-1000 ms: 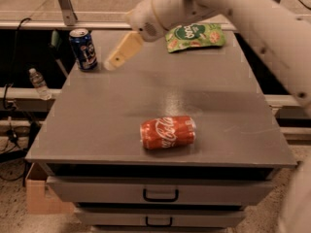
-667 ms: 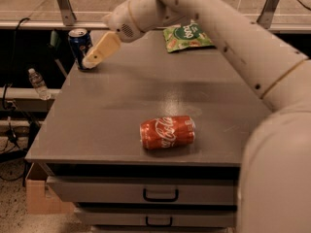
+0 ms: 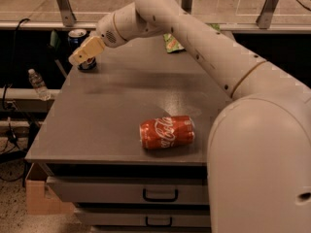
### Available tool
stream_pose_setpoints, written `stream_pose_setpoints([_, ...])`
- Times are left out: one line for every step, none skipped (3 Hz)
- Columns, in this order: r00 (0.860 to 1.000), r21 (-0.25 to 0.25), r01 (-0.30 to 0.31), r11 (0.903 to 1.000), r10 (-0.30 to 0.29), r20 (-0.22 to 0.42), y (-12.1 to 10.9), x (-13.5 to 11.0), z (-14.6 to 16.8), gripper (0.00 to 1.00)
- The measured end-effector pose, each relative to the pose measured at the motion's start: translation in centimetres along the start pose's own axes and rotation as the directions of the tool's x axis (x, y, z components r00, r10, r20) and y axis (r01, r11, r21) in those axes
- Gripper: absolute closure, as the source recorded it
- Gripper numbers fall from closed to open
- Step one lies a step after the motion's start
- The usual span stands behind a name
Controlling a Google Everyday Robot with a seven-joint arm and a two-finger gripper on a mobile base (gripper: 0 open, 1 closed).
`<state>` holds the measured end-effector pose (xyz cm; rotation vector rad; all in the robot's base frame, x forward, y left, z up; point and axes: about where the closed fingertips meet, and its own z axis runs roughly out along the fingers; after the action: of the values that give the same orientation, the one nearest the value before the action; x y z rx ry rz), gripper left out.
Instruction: Move pepsi can near coke can
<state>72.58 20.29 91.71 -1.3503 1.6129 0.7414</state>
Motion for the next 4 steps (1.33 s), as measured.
stream_pose_setpoints([0.998,0.024,-0.055,0.9982,0.055,0.008,-1.4,0.9,2.0,0.0])
stream_pose_setpoints([0.993,0.007,-0.118,0.993,0.118,-0.002,-1.8,1.5,3.7,0.16])
stream_pose_setpoints([0.987,-0.007,-0.158,0.9874,0.158,0.003,-1.9,1.4,4.3,0.4])
stream_pose_setpoints([0.984,0.002,-0.176,0.9844,0.176,0.043,-2.2,0.7,2.6,0.62])
